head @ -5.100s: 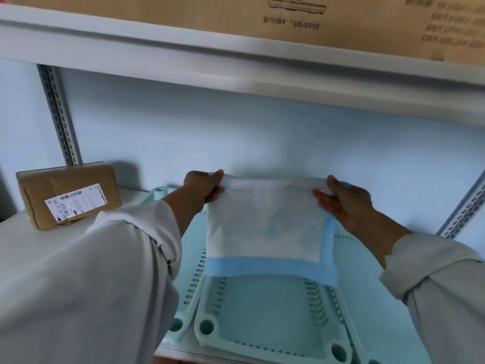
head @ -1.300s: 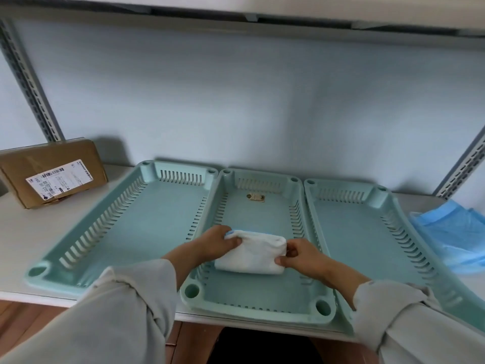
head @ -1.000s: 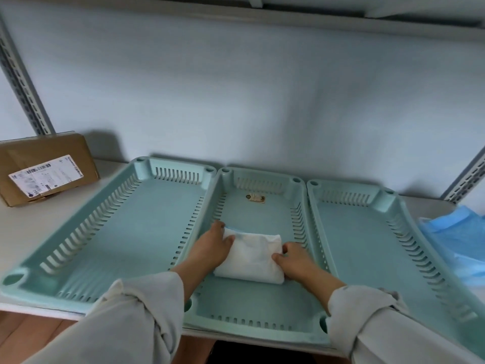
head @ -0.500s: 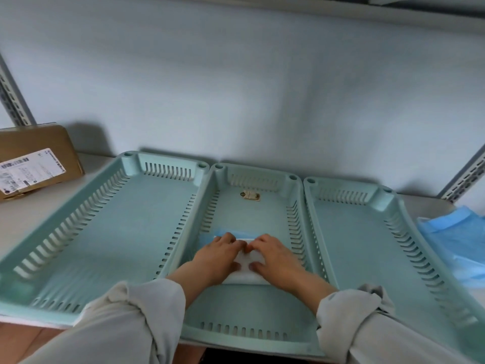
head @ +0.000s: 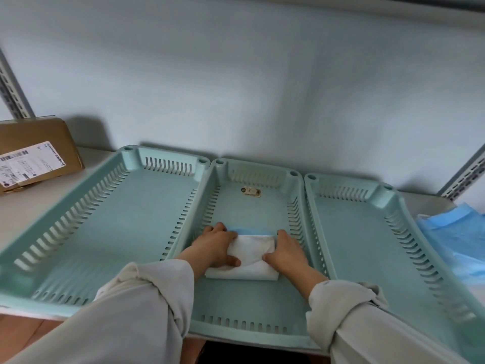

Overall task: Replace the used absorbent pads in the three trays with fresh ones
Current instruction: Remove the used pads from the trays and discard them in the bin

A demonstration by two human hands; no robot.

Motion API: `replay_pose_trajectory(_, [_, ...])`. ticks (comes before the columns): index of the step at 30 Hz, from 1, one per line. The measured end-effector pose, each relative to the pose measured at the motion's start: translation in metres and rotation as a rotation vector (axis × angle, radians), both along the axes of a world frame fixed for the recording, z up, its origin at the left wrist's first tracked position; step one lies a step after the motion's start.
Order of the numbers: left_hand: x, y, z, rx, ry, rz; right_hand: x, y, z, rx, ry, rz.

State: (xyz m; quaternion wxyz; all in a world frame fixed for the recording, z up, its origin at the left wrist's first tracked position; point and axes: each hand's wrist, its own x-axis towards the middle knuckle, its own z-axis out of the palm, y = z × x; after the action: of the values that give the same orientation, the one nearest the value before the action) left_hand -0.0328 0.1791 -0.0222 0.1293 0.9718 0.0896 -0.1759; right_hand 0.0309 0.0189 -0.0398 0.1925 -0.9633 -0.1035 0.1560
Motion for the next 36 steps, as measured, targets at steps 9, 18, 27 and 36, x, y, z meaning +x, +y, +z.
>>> replay_pose_trajectory(9, [-0.011, -0.010, 0.012, -0.004, -0.031, 0.108, -0.016, -0.001, 0.033, 0.465, 0.224, -0.101])
replay_pose_trajectory(18, [-0.033, -0.019, 0.065, -0.547, -0.367, 0.113, -0.040, -0.015, 0.090, 0.701, 0.112, 0.144])
replay_pose_trajectory(27, [-0.049, -0.046, 0.076, -1.065, -0.479, 0.529, -0.063, -0.041, 0.094, 0.928, 0.656, -0.122])
replay_pose_trajectory(36, [-0.087, -0.052, 0.082, -1.034, -0.217, 0.406, -0.082, -0.069, 0.104, 0.532, 0.092, 0.066])
